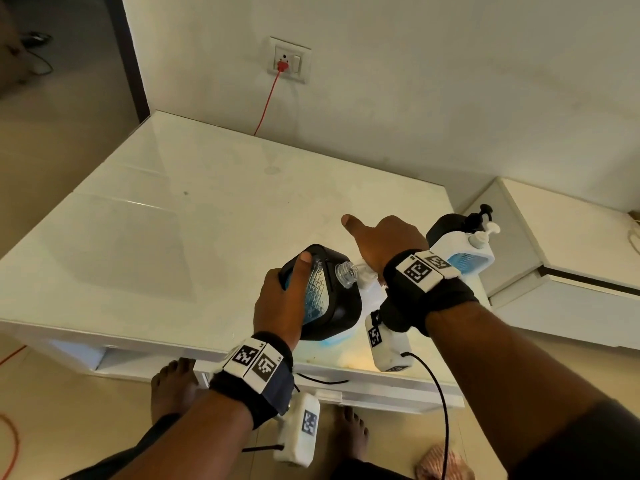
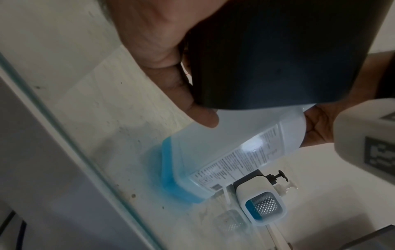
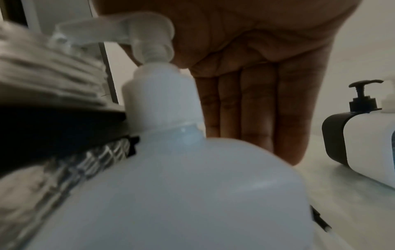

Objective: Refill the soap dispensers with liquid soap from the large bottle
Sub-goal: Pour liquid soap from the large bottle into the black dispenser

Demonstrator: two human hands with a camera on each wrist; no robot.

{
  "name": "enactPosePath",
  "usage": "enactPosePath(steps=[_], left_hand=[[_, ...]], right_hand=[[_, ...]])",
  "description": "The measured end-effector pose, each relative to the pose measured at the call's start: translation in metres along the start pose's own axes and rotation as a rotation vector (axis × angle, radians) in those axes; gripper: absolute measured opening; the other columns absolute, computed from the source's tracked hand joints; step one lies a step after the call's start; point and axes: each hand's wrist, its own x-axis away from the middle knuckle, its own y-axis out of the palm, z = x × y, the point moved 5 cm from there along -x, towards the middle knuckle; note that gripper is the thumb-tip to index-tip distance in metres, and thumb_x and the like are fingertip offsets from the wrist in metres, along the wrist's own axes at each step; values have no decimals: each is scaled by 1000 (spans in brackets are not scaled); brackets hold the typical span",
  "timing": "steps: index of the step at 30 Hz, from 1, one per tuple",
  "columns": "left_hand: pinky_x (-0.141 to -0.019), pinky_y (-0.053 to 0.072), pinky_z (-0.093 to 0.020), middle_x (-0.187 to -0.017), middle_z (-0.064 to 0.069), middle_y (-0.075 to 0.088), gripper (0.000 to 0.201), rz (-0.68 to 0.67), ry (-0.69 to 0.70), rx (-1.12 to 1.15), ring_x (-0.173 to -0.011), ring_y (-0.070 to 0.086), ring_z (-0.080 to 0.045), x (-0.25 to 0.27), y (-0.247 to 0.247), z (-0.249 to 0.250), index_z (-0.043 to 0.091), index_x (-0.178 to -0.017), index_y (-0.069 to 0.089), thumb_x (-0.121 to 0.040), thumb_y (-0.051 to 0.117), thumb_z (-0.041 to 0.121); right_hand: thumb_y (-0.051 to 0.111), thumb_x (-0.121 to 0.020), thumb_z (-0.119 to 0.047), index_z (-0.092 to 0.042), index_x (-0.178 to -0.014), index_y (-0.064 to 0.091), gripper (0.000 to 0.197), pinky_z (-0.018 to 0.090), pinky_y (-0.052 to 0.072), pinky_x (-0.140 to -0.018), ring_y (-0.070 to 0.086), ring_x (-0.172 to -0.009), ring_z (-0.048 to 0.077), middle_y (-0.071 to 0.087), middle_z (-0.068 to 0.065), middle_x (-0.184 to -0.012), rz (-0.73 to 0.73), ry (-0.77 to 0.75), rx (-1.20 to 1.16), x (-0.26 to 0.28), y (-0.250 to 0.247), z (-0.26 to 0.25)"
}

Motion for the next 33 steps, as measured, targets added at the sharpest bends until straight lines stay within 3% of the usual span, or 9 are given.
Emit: enactPosePath(steps=[3,8,12,15,18,21,27,30,33], left_hand=[[-97,56,-49,-112,-1,69,101,-7,-2,27,-103,67,-24,3,0,1,22,-123,62,-60,50,99],[-97,57,-49,-112,0,69,102,-7,4,28,-102,67,-23,3,0,3,23,-123,62,-55,43,97],[-98,56,-50,-113,-1,70,102,-8,4,26,-104,68,-24,3,1,4,23,-123,63,-56,44,98],[-96,57,-51,-112,-2,71,102,-6,0,26,-103,69,-25,2,2,4,23,-122,64,-56,45,99],[-96,57,-51,-110,-3,71,103,-8,4,17,-101,69,-25,1,2,4,22,-121,64,-56,43,99],[-97,57,-51,-112,-2,70,103,-11,-3,18,-103,68,-25,3,0,3,22,-122,63,-56,43,98],[-98,55,-50,-112,0,70,103,3,-4,13,-103,68,-24,2,0,3,23,-122,63,-55,43,99],[-97,56,-50,-113,-2,70,103,-1,-2,4,-103,68,-25,1,0,1,23,-123,63,-56,43,99],[-96,57,-49,-114,-3,69,92,4,-3,-8,-102,67,-25,0,1,1,22,-123,61,-67,47,94]], right_hand=[[39,-90,-74,-17,-71,48,61,33,36,-70,50,-71,23,52,1,-71,55,19,23,0,0,2],[37,-90,-75,-17,-75,50,61,34,36,-71,53,-79,26,54,1,-75,68,16,12,2,2,3],[29,-85,-82,-14,-74,56,75,37,51,-78,65,-80,30,66,7,-78,-35,24,-25,-1,0,2],[27,-85,-83,-13,-70,56,77,41,54,-86,67,-82,32,65,9,-74,-81,15,-66,-1,-3,-1],[30,-88,-78,-13,-72,58,73,36,51,-78,66,-77,30,65,7,-71,-36,3,-64,-1,-1,2],[37,-89,-73,-12,-84,62,66,33,44,-72,65,-80,28,67,6,-81,11,22,-56,-4,3,7],[43,-93,-62,-18,-84,50,46,33,35,-72,50,-79,25,47,0,-74,70,32,-42,-2,4,8],[41,-93,-65,-17,-82,52,51,33,35,-72,52,-79,25,53,1,-78,54,34,-23,0,3,8],[34,-88,-77,-13,-80,59,69,35,48,-77,64,-82,29,66,7,-82,-32,33,-28,-3,2,5]])
